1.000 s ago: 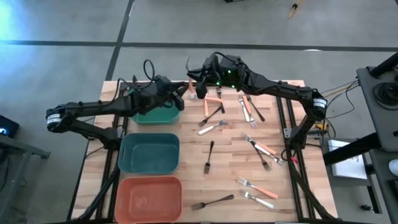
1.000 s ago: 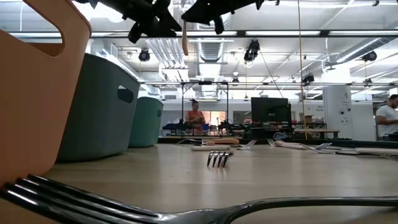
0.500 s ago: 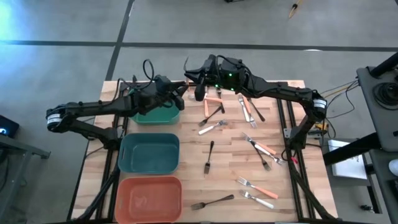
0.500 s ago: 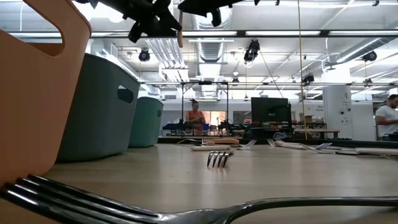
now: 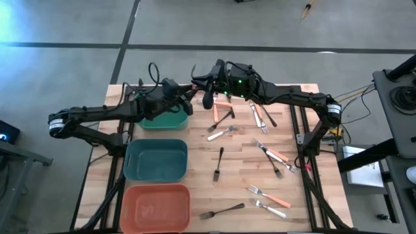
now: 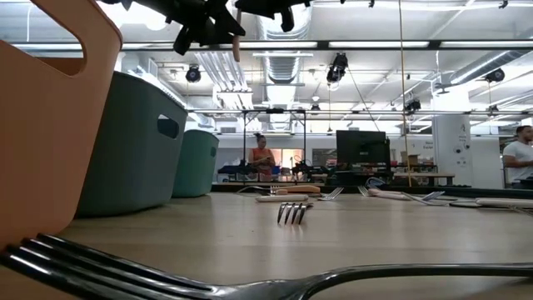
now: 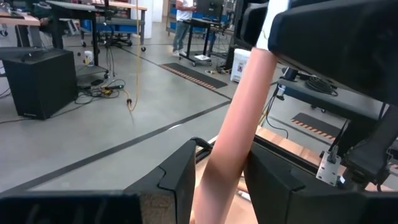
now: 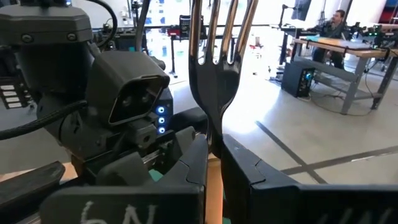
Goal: Sort silverware by color (type)
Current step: Put the orange fork into the green bin
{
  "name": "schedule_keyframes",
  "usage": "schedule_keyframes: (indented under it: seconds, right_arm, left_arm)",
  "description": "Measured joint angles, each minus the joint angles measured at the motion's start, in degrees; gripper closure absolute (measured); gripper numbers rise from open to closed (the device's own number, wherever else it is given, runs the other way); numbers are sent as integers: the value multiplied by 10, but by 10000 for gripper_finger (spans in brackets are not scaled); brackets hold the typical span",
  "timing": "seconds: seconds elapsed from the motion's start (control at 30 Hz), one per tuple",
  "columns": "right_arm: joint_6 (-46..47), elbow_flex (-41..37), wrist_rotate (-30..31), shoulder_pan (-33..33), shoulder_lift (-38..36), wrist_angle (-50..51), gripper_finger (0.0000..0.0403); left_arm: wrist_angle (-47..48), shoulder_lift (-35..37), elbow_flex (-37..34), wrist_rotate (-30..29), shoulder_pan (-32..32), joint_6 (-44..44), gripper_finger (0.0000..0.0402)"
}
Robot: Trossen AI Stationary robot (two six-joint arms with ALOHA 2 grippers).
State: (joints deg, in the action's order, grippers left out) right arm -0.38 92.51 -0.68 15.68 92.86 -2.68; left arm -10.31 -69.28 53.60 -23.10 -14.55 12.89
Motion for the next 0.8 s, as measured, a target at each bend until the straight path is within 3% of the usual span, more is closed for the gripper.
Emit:
schedule_keyframes:
  seconds: [0.17, 0.43, 0.6, 0.7, 0.8]
  right_arm:
    - [-3, 0, -3, -4, 0, 0, 390]
    - [15, 0, -2, -7, 2, 2, 392]
    - [16, 0, -2, -7, 2, 4, 394]
    - [14, 0, 31, -8, 1, 13, 393]
    - [18, -1, 36, -7, -7, 50, 378]
  left_arm:
    - [-1, 0, 0, 0, 0, 0, 296]
    - [1, -1, 0, 17, 1, -13, 370]
    - [-1, -1, 0, 20, 1, -9, 373]
    - [6, 2, 0, 14, 0, -12, 373]
    - [16, 16, -1, -13, -5, -13, 373]
